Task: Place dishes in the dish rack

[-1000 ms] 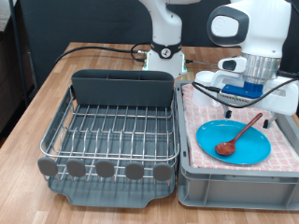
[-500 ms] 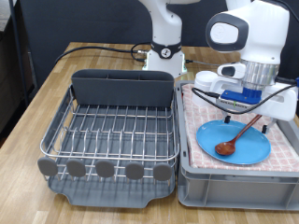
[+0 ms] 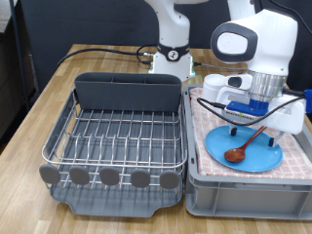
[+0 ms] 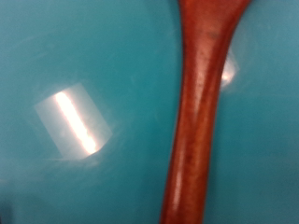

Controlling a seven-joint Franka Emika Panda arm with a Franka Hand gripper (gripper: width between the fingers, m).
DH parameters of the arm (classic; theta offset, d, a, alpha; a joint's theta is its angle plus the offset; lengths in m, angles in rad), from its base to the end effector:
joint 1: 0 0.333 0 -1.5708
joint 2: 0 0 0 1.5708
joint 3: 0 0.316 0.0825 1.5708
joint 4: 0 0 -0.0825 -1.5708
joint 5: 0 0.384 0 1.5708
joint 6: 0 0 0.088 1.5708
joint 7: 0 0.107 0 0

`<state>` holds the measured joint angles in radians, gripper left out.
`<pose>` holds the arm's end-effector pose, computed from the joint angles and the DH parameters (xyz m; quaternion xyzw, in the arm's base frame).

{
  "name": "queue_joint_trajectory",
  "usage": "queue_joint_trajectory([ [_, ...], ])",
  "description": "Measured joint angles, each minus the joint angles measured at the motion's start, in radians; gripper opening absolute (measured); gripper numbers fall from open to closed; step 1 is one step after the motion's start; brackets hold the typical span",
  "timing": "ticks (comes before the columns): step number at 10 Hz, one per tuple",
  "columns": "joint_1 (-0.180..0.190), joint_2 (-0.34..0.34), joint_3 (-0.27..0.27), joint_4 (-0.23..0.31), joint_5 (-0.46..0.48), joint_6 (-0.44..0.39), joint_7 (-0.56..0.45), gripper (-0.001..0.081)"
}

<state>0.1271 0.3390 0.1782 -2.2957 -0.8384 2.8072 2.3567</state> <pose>0.4977 0.1961 0.2149 -0.7863 0.5947 -0.1583 0.0551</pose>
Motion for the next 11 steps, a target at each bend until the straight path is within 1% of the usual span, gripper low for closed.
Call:
queue_joint_trajectory([
  [2, 0.018, 0.001, -0.015, 0.001, -0.029, 0.0, 0.043, 0.0802],
  [4, 0.027, 0.001, -0.022, 0.001, -0.04, 0.0, 0.064, 0.08],
  [5, 0.029, 0.001, -0.023, 0.001, -0.044, 0.0, 0.068, 0.0596],
  [6, 0.029, 0.001, -0.023, 0.001, -0.045, 0.0, 0.07, 0.0434],
  [7, 0.03, 0.001, -0.023, 0.002, -0.046, 0.0, 0.071, 0.0434],
  [8, 0.03, 0.001, -0.024, 0.002, -0.046, 0.0, 0.072, 0.027],
  [9, 0.031, 0.001, -0.024, 0.002, -0.046, 0.0, 0.073, 0.027],
  [10, 0.031, 0.001, -0.024, 0.003, -0.047, 0.0, 0.073, 0.0112],
  [11, 0.031, 0.001, -0.023, 0.006, -0.046, 0.0, 0.073, 0.0112],
])
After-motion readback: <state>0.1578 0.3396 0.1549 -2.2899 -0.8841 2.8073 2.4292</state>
